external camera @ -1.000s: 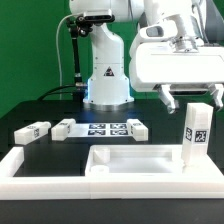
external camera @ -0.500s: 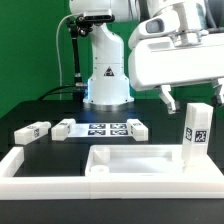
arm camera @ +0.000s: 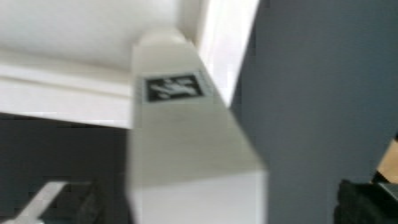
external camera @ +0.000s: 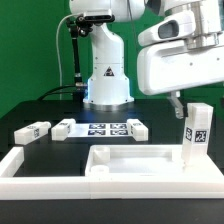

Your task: Assemble desk

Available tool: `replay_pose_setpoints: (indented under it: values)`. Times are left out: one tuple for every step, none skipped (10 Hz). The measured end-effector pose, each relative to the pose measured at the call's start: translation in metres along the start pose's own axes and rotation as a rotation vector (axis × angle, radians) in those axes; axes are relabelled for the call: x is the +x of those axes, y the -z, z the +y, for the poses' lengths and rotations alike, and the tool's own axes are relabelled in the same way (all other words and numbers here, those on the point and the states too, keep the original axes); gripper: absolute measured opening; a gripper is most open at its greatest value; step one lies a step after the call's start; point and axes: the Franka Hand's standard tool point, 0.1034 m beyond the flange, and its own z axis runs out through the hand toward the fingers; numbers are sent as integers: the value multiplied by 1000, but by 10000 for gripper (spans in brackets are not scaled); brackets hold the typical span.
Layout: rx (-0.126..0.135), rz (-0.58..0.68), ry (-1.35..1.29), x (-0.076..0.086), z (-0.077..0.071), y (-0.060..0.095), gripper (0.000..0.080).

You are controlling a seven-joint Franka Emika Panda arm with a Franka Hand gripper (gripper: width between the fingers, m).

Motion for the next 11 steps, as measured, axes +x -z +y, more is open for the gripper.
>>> replay_pose_setpoints:
  values:
    - [-3,-3,-11,-1,2,-1,649]
    - [-1,-7,-19,-3,-2,-3,649]
    - [-2,-6,-20,-2,-1,-3,527]
    - [-1,-6,-31,-2,-1,-3,527]
    - [0,-6,-62,-2,-1,-3,386]
    - [-4,-7,-115,-3,2,-3,293]
    - [-5,-6,-183,-3,3,-3,293]
    - [-7,-6,-253,-3,5,-3,293]
    - [-7,-6,-289,-3,5,-3,293]
    - [-9,-5,-382,-3,7,-3,293]
    - [-12,8,-538,-3,10,-4,293]
